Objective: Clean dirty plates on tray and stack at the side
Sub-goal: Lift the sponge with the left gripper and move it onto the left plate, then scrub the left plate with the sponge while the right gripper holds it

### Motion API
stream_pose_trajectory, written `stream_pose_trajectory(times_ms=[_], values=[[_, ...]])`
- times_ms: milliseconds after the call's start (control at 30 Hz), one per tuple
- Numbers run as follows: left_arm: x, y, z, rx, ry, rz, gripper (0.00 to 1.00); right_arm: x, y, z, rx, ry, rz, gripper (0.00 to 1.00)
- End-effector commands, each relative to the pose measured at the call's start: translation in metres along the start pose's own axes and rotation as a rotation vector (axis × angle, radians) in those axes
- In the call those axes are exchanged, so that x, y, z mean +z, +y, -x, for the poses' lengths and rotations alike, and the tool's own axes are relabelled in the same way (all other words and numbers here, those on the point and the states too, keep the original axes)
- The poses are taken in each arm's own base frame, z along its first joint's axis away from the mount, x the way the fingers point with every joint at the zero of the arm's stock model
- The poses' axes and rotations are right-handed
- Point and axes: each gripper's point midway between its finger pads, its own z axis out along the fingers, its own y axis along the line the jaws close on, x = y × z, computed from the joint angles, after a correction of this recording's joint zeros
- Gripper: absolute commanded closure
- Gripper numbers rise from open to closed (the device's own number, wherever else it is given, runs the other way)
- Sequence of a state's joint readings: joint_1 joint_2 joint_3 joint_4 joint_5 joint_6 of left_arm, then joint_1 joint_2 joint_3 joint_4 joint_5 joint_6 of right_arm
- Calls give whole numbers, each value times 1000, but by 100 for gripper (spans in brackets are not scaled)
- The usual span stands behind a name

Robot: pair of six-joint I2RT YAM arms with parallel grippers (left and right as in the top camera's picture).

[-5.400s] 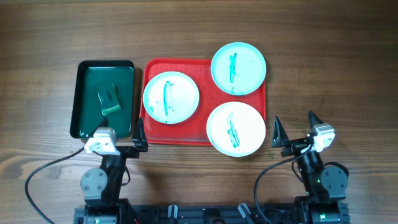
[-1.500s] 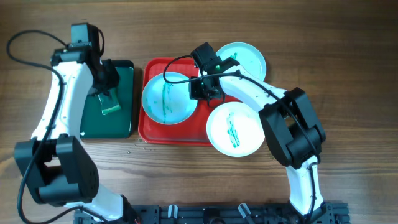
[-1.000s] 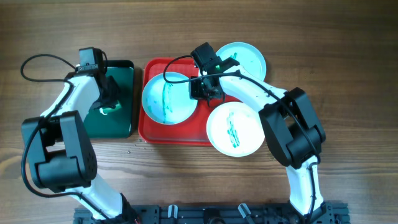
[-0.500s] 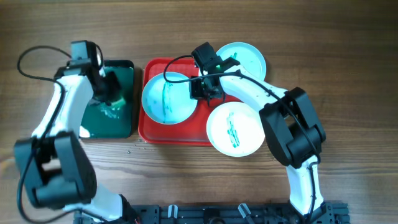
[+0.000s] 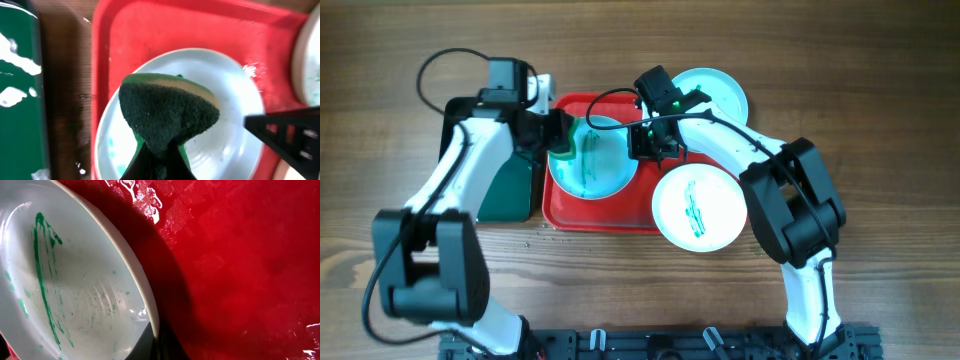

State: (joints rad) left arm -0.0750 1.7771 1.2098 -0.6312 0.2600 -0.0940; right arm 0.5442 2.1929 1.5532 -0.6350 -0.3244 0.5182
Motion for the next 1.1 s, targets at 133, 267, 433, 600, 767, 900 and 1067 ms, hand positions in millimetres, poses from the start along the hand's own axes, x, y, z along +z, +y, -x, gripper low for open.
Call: stream_pose_trajectory(times_ms=[133, 267, 433, 600, 767, 900, 1067], values=[[80, 10, -30, -73, 93, 180, 96, 11, -11, -5, 7, 35, -7, 96], [87, -16, -43, -4, 129, 149, 96, 11, -12, -3, 9, 31, -6, 96], [78, -78, -85, 204, 310, -228, 96, 8, -18, 1, 24, 25, -7, 96], [81, -15, -68, 34, 253, 86, 96, 8, -20, 0, 40, 29, -11, 96], [54, 77, -60, -313, 137, 546, 96, 2, -40, 5, 126, 46, 7, 96], [64, 41, -79, -87, 285, 351, 96, 3, -44, 5, 136, 49, 33, 96], [62, -68, -110, 220, 426, -283, 96, 3, -44, 5, 133, 45, 35, 96]])
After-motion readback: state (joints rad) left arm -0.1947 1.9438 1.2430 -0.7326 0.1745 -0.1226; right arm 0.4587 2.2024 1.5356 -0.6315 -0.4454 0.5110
